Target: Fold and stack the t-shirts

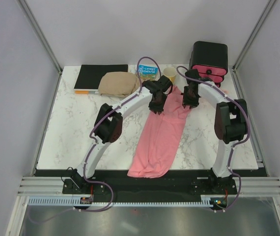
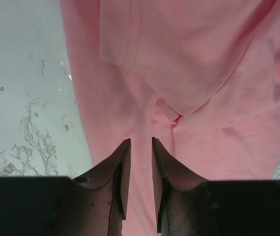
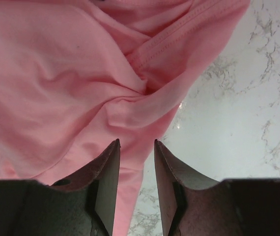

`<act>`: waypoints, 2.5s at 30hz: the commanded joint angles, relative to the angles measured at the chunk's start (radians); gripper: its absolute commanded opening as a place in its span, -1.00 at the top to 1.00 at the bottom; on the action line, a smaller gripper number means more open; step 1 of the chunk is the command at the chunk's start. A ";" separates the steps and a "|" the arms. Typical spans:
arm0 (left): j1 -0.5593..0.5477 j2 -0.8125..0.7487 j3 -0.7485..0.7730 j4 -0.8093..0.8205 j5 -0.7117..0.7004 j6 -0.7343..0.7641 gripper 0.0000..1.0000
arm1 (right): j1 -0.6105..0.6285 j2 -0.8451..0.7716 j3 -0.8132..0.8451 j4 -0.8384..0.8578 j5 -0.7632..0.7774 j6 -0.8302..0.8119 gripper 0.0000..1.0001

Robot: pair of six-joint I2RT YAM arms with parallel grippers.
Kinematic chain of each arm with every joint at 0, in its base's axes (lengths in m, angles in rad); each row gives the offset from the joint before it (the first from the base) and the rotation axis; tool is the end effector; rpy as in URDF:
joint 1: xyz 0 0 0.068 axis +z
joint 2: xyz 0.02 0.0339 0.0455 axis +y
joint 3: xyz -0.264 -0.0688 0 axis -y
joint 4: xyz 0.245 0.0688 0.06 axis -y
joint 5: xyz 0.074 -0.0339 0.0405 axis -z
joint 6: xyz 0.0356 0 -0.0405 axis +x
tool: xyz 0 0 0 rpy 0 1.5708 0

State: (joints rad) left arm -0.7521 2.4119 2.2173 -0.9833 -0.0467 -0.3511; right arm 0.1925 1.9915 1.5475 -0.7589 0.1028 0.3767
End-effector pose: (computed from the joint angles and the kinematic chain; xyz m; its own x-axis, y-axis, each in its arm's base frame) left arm 0.3741 -0.3477 0.1998 -0.8637 0.3375 -0.3743 0.3965 0.9135 -0.0912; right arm 0.4072 0.0757 0.2013 -0.9083 0.1958 -0.3697 0.1936 0.9801 0.0433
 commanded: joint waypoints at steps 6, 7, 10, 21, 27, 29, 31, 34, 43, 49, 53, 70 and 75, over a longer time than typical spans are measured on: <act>0.014 0.044 0.015 0.047 0.010 0.077 0.39 | -0.002 0.101 0.036 0.093 -0.008 0.004 0.18; 0.016 0.047 0.010 0.055 0.014 0.084 0.39 | -0.002 0.110 0.039 0.096 -0.008 0.002 0.19; 0.019 0.070 0.007 0.077 0.030 0.092 0.39 | -0.002 0.156 0.065 0.098 0.003 -0.004 0.20; 0.079 0.139 0.018 0.097 0.100 0.020 0.96 | -0.002 0.289 0.203 0.082 0.028 -0.010 0.67; 0.129 0.159 0.038 0.078 0.102 -0.003 0.96 | -0.004 0.343 0.286 0.061 0.038 -0.016 0.69; 0.140 0.165 0.048 0.075 0.111 -0.006 0.96 | -0.002 0.365 0.322 0.043 0.044 -0.019 0.68; 0.152 0.171 0.057 0.074 0.113 0.000 0.96 | -0.002 0.378 0.341 0.039 0.048 -0.021 0.68; 0.163 0.182 0.073 0.066 0.114 0.008 0.96 | -0.004 0.394 0.359 0.033 0.052 -0.019 0.67; 0.172 0.207 0.102 0.061 0.131 0.015 0.96 | -0.019 0.426 0.421 0.024 0.084 -0.009 0.63; 0.175 0.227 0.139 0.061 0.136 0.021 0.96 | -0.027 0.448 0.453 0.026 0.095 0.010 0.62; 0.184 0.220 0.150 0.060 0.148 0.024 0.91 | -0.028 0.446 0.459 0.026 0.068 0.019 0.48; 0.194 -0.161 -0.149 0.149 0.182 0.003 0.54 | -0.027 -0.023 0.211 0.173 -0.028 0.011 0.16; 0.201 -0.283 -0.257 0.160 0.171 -0.009 0.49 | -0.025 -0.143 0.156 0.135 -0.077 0.051 0.14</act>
State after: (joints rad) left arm -0.5610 2.2868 2.0113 -0.8394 0.1356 -0.3428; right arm 0.1642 1.9636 1.7500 -0.6319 0.0822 0.3950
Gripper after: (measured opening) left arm 0.246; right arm 0.424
